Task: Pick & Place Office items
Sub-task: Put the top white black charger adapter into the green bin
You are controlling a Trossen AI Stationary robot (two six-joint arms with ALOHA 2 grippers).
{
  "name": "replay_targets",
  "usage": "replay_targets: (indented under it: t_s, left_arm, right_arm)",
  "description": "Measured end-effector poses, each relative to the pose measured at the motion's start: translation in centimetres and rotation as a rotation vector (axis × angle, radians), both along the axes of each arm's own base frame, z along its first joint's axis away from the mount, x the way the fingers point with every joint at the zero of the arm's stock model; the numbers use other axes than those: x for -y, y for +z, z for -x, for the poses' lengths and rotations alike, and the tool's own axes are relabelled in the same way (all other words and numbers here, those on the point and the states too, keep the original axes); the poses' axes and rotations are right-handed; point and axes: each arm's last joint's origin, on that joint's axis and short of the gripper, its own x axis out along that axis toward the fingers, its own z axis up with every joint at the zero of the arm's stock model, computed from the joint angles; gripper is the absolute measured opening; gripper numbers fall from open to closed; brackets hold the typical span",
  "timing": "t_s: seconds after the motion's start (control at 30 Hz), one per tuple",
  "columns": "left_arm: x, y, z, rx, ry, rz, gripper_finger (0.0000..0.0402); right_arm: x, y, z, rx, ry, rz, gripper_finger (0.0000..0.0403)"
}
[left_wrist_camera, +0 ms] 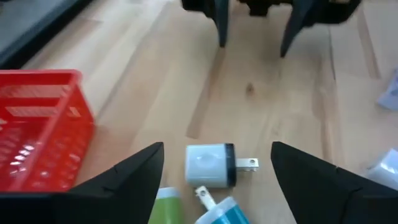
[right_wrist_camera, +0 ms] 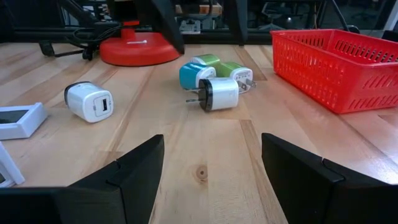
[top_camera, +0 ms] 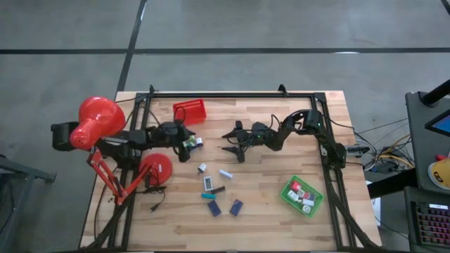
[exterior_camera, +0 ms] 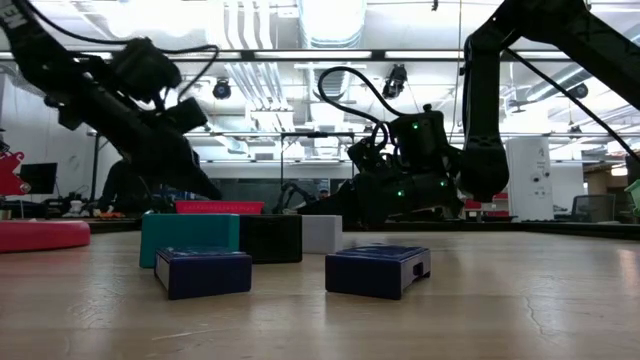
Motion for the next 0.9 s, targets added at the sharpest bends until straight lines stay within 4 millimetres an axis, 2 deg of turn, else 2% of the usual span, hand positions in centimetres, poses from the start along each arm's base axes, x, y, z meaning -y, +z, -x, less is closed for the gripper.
replay_targets:
  t_s: [0.47, 0.9]
  left_arm:
    - [-0.9, -1.5, -3.2, -0.216, -0.037, 0.043, 0.0303]
    - [-1.7, -2.1, -3.6, -0.25, -0.022, 0.039, 0.0291]
  right_arm:
    - [0.0, 0.0, 0.0, -0.001, 0.0, 0.0, 0.026]
    - [0.0, 0.1, -0.1, 0.003, 0.0, 0.001, 0.026]
